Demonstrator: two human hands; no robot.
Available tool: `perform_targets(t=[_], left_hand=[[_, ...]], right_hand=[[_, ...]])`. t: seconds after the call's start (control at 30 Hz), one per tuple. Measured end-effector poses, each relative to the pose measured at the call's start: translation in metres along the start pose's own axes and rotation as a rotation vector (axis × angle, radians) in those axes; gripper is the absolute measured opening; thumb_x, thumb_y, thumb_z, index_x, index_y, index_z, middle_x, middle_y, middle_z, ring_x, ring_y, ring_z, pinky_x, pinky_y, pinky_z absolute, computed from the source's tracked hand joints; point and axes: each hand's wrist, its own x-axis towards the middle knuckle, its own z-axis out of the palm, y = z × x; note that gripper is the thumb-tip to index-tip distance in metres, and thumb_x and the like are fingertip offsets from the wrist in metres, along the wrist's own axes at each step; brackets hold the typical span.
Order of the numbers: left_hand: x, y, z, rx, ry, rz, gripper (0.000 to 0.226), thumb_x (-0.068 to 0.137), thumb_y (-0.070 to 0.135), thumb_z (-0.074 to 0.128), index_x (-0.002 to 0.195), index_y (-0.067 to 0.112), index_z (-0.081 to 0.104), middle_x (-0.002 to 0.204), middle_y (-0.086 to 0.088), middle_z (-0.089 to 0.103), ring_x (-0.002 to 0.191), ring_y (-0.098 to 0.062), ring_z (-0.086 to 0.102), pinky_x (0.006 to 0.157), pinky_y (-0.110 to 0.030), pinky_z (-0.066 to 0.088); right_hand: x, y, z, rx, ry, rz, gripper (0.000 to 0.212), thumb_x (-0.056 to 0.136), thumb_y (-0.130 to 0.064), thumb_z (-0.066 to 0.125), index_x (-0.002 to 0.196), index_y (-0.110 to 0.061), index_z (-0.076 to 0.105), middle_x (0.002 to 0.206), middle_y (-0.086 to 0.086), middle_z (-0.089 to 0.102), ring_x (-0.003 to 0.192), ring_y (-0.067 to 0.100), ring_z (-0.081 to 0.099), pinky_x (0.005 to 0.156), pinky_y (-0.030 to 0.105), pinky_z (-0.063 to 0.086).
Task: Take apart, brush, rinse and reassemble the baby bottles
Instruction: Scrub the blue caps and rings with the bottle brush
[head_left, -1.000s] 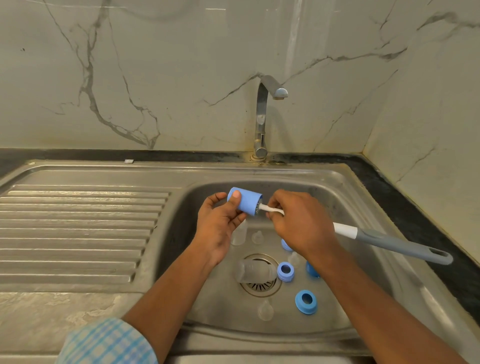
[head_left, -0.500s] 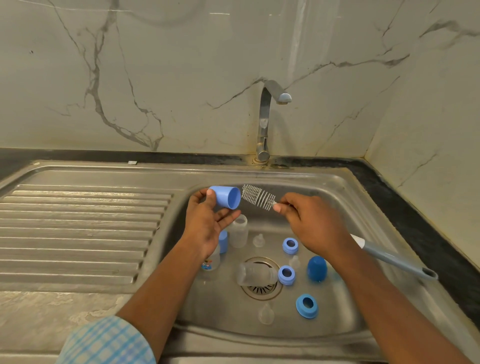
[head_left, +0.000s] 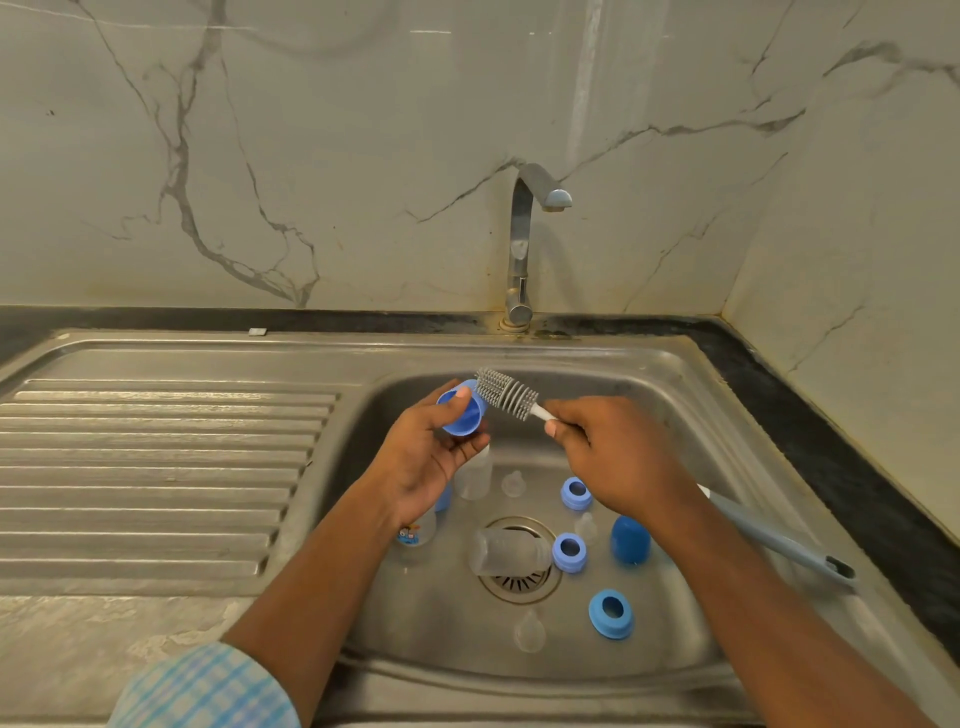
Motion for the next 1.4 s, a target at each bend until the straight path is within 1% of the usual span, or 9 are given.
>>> perform_targets(t=[0.23, 0.47, 0.63, 0.77, 0.83, 0.93, 1.07, 1.23, 1.4], left_hand=[[0.003, -0.001, -0.001, -0.121, -0.006, -0.026, 0.038, 0.094, 0.004, 0.055, 0.132, -0.001, 0.056, 0.126, -0.022, 0.066, 0.121, -0.036, 0.062, 0.094, -0.039, 0.056], [0.002, -0.005, 0.005, 0.059, 0.055, 0.129, 0.036, 0.087, -0.002, 0.066, 0.12, 0.013, 0.067, 0.114, -0.01, 0.073, 0.106, -0.024, 0.071, 0.089, -0.032, 0.059], [0.001, -0.01, 0.004, 0.432, 0.17, 0.388, 0.041, 0.085, 0.01, 0.076, 0.125, 0.013, 0.068, 0.104, 0.002, 0.077, 0.096, -0.013, 0.073, 0.079, -0.022, 0.059], [-0.001, -0.007, 0.005, 0.492, 0.207, 0.449, 0.043, 0.083, 0.01, 0.078, 0.124, 0.014, 0.068, 0.098, 0.013, 0.075, 0.091, -0.002, 0.072, 0.075, -0.013, 0.054], [-0.001, -0.009, 0.007, 0.503, 0.189, 0.427, 0.041, 0.082, 0.013, 0.079, 0.122, 0.016, 0.07, 0.1, 0.009, 0.076, 0.095, -0.007, 0.072, 0.079, -0.02, 0.057], [-0.001, -0.012, 0.008, 0.454, 0.172, 0.38, 0.035, 0.082, 0.015, 0.079, 0.116, 0.022, 0.073, 0.103, 0.003, 0.076, 0.099, -0.017, 0.072, 0.084, -0.034, 0.06], [-0.003, -0.012, 0.01, 0.333, 0.18, 0.342, 0.026, 0.083, 0.011, 0.078, 0.105, 0.025, 0.073, 0.099, -0.001, 0.077, 0.097, -0.023, 0.073, 0.084, -0.036, 0.06], [-0.004, -0.004, 0.009, -0.009, 0.175, 0.234, 0.037, 0.074, 0.018, 0.074, 0.109, 0.008, 0.068, 0.108, -0.015, 0.074, 0.102, -0.027, 0.072, 0.088, -0.034, 0.06], [-0.006, -0.005, 0.015, -0.021, 0.124, 0.149, 0.021, 0.09, 0.01, 0.067, 0.11, 0.005, 0.067, 0.111, -0.022, 0.071, 0.099, -0.03, 0.071, 0.078, -0.029, 0.062]], right_hand=[[0.001, 0.0, 0.001, -0.001, -0.002, -0.021, 0.02, 0.1, -0.027, 0.05, 0.107, -0.031, 0.068, 0.06, -0.012, 0.046, 0.057, 0.009, 0.044, 0.057, 0.03, 0.036], [0.0, -0.005, 0.0, -0.006, -0.005, 0.037, 0.024, 0.103, -0.03, 0.044, 0.111, -0.028, 0.066, 0.078, -0.003, 0.065, 0.07, 0.017, 0.059, 0.068, 0.04, 0.053], [-0.001, -0.011, 0.002, -0.021, -0.019, 0.015, 0.023, 0.103, -0.03, 0.043, 0.103, -0.023, 0.065, 0.067, -0.004, 0.055, 0.062, 0.018, 0.053, 0.06, 0.037, 0.044], [0.0, -0.013, 0.002, -0.022, -0.011, 0.015, 0.021, 0.103, -0.029, 0.043, 0.096, -0.024, 0.063, 0.061, -0.005, 0.05, 0.058, 0.016, 0.049, 0.054, 0.032, 0.037], [0.002, -0.01, 0.0, -0.041, 0.024, 0.059, 0.023, 0.103, -0.029, 0.043, 0.091, -0.022, 0.061, 0.06, -0.006, 0.048, 0.056, 0.014, 0.047, 0.051, 0.03, 0.033], [0.004, -0.009, 0.001, -0.082, 0.06, 0.104, 0.024, 0.103, -0.029, 0.042, 0.083, -0.021, 0.053, 0.06, -0.006, 0.044, 0.055, 0.015, 0.043, 0.049, 0.029, 0.028], [0.005, -0.011, 0.0, -0.07, 0.049, 0.109, 0.024, 0.104, -0.029, 0.04, 0.083, -0.021, 0.048, 0.059, -0.006, 0.042, 0.054, 0.013, 0.039, 0.049, 0.03, 0.028], [0.0, -0.017, 0.0, 0.05, -0.064, -0.013, 0.023, 0.103, -0.028, 0.044, 0.089, -0.018, 0.06, 0.061, -0.004, 0.049, 0.056, 0.016, 0.046, 0.055, 0.034, 0.036], [0.005, -0.016, 0.001, -0.068, 0.07, 0.081, 0.025, 0.104, -0.027, 0.041, 0.082, -0.019, 0.05, 0.057, -0.006, 0.04, 0.053, 0.018, 0.04, 0.051, 0.032, 0.027]])
